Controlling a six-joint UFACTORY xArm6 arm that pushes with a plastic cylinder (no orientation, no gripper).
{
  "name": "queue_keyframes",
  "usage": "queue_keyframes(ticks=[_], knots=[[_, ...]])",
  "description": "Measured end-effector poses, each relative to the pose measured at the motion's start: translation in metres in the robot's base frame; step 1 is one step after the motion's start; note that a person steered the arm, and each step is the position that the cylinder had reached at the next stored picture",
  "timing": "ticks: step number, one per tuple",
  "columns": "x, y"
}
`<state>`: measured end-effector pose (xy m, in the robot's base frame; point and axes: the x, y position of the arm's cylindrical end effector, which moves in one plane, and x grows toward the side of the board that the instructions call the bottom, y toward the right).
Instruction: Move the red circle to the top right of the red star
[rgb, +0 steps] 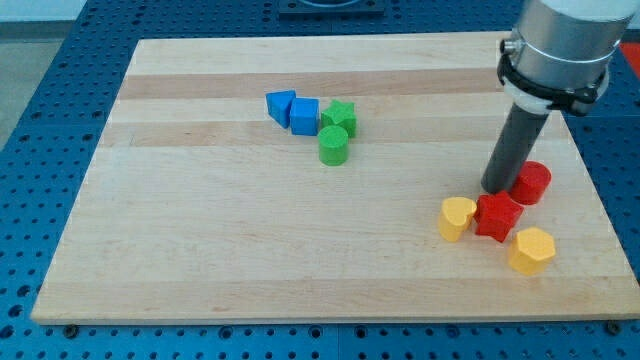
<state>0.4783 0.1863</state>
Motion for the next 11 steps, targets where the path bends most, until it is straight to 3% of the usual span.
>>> queue_keyframes(ticks=[1, 2, 3, 11], knots=[[-0.010, 0.000], [-0.054, 0.013], [-0.056, 0.044], [0.061, 0.065]])
